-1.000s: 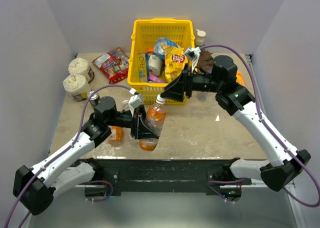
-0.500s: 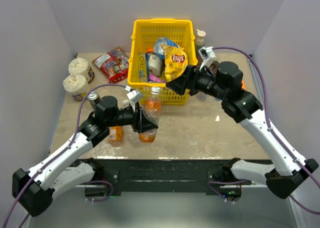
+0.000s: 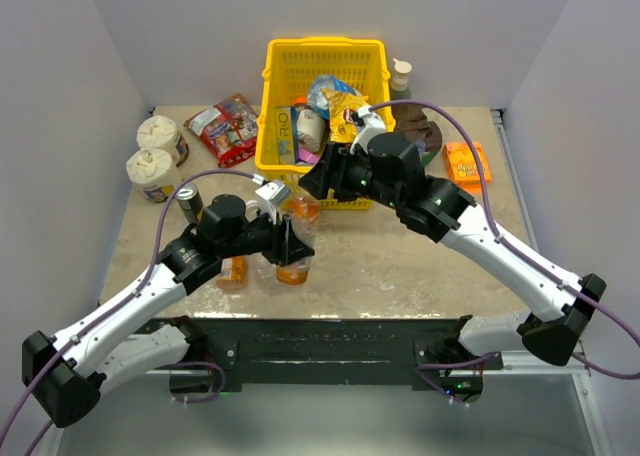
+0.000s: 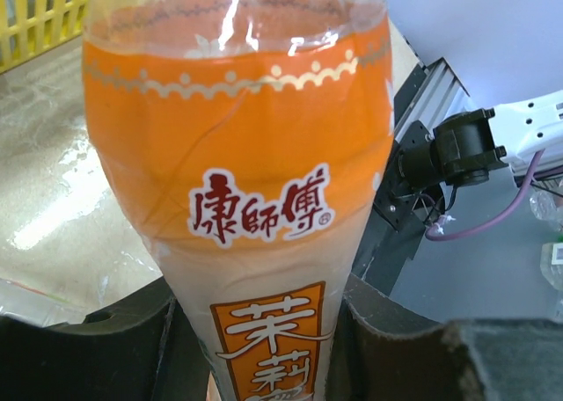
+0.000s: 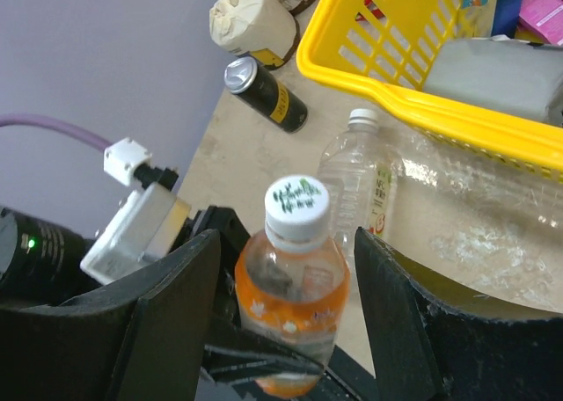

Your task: Unscrew the bottle caps

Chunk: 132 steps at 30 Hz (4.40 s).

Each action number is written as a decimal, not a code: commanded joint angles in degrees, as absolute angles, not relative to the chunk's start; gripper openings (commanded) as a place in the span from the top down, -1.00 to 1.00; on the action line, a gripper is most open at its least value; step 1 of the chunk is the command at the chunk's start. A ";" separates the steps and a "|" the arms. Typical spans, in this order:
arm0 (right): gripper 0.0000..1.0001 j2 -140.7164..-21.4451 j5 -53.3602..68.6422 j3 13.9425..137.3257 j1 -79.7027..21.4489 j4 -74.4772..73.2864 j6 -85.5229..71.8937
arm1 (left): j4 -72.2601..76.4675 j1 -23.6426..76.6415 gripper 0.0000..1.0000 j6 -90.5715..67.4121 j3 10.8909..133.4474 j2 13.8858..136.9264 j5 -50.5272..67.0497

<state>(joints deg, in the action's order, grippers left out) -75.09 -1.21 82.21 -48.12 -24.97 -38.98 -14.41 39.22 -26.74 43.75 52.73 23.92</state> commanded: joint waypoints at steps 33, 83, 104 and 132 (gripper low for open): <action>0.52 -79.72 -0.18 87.01 -49.92 -24.35 -33.14 | -10.73 43.86 0.38 -23.56 46.67 52.48 24.16; 0.71 -51.77 -24.33 52.49 -25.75 -31.30 -35.14 | 1.85 34.98 0.42 -23.03 40.96 43.95 25.49; 0.74 -73.91 -41.84 35.77 -20.48 -12.84 -49.22 | 0.26 34.98 0.42 -23.47 40.60 42.45 22.68; 0.10 -93.96 -46.67 48.34 -18.28 -26.98 -65.12 | 0.09 34.89 0.42 -21.36 41.31 44.03 20.13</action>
